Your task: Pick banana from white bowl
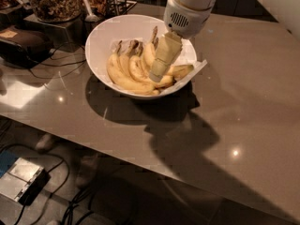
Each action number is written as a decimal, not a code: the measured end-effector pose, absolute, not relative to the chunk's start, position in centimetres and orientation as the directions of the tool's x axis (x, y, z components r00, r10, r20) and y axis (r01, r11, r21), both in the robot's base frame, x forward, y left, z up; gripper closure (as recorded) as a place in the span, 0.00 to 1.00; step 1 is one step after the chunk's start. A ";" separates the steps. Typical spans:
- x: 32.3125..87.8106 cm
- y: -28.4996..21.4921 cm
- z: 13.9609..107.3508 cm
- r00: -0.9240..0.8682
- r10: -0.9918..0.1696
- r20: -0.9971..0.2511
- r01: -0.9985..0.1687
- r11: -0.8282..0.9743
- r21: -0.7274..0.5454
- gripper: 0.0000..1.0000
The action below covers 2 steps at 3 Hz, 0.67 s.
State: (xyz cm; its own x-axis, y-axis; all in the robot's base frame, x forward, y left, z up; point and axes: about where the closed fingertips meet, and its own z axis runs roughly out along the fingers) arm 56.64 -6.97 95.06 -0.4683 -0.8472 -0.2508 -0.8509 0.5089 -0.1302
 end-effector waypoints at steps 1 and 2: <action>58.0 -6.6 94.7 -0.499 -0.826 -0.260 -0.838 0.537 -0.095 0.03; 59.2 -6.6 94.2 -0.533 -0.807 -0.254 -0.822 0.566 -0.072 0.15</action>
Offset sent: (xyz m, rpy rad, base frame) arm 0.0326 -0.0034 -0.0149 0.0246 0.1062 -0.1086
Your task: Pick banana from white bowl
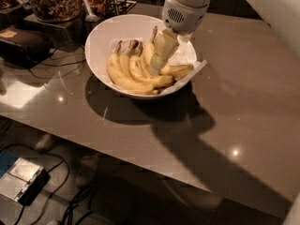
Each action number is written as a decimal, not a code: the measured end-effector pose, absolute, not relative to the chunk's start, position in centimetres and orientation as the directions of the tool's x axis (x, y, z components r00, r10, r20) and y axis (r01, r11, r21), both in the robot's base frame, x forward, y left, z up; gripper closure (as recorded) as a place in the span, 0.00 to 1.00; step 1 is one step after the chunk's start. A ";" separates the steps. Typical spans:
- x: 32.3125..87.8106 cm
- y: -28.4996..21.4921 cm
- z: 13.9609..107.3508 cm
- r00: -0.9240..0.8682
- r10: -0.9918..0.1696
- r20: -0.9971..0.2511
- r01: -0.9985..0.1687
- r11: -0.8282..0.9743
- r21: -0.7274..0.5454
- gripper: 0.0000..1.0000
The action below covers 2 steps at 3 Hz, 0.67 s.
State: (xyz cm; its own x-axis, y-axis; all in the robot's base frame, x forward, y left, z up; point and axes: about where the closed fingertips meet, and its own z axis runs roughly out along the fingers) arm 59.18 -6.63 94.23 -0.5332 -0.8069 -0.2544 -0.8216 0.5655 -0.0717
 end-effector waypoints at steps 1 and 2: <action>60.4 -6.8 93.5 -0.563 -0.791 -0.239 -0.806 0.590 -0.055 0.28; 61.3 -6.5 92.9 -0.576 -0.786 -0.224 -0.799 0.599 -0.045 0.38</action>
Offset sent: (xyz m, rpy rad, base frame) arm 0.0182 -0.0041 -0.0201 -0.0454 0.1027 -0.0576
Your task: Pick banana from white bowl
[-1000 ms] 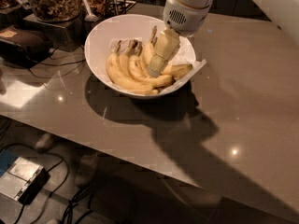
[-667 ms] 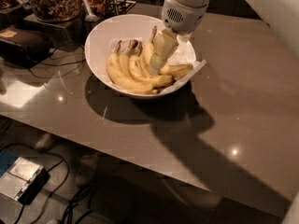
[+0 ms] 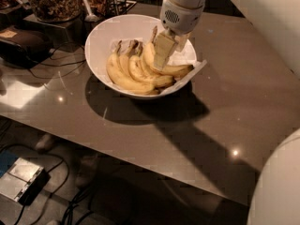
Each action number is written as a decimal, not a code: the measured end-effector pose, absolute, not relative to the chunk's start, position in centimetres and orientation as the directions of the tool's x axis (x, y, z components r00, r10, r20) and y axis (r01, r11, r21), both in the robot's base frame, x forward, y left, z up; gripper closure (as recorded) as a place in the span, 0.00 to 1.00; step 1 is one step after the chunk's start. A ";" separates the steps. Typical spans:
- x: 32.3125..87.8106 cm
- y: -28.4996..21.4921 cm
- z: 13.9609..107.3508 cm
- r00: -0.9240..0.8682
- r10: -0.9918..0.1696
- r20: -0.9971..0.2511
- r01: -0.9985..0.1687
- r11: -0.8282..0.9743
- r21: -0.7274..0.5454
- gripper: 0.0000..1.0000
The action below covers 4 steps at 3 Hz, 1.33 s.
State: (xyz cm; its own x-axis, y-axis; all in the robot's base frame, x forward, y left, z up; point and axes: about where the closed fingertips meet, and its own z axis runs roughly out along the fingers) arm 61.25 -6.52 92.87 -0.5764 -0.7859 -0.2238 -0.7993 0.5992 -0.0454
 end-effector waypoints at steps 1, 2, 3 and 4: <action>61.8 -5.7 92.4 -0.573 -0.793 -0.208 -0.805 0.592 -0.043 0.42; 62.4 -5.0 91.7 -0.569 -0.800 -0.191 -0.810 0.585 -0.037 0.41; 63.2 -4.8 90.7 -0.579 -0.797 -0.170 -0.805 0.592 -0.031 0.41; 63.8 -4.7 89.6 -0.585 -0.797 -0.152 -0.804 0.594 -0.021 0.41</action>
Offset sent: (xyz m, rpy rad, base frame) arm 0.0025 0.0134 -0.0176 -0.0713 0.1017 0.0260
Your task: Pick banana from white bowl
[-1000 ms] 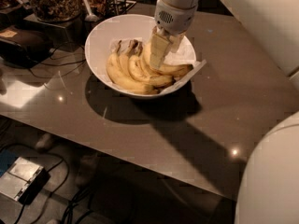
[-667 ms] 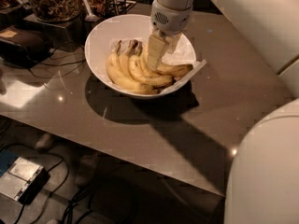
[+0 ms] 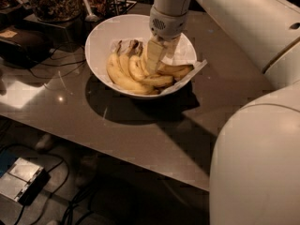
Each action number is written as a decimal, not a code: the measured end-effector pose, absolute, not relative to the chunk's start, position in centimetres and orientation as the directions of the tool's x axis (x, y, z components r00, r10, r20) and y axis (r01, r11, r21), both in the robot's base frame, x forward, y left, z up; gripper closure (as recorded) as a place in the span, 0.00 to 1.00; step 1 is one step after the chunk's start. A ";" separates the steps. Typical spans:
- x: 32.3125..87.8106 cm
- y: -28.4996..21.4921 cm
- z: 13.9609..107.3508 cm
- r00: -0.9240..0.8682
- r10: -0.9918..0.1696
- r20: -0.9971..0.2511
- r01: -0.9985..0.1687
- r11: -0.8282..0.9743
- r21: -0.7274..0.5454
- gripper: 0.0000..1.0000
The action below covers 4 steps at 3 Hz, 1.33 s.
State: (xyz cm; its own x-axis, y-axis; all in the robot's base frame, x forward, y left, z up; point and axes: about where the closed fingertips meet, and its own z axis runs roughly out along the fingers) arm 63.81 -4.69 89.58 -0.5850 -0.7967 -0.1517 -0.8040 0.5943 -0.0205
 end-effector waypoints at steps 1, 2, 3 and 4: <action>64.2 -4.6 88.4 -0.591 -0.795 -0.135 -0.802 0.597 -0.002 0.41; 64.1 -4.4 88.0 -0.583 -0.801 -0.132 -0.809 0.588 -0.001 0.60; 64.1 -4.4 88.1 -0.583 -0.801 -0.132 -0.809 0.588 -0.001 0.83; 64.2 -4.4 88.1 -0.584 -0.801 -0.132 -0.808 0.589 -0.001 1.00</action>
Offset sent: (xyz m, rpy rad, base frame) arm -0.0182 -0.0058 -0.0252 -0.0465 0.0971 0.0293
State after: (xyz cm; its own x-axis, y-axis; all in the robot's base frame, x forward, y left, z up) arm 64.16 -4.45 88.05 -0.5835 -0.8012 -0.1323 -0.8083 0.5888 -0.0008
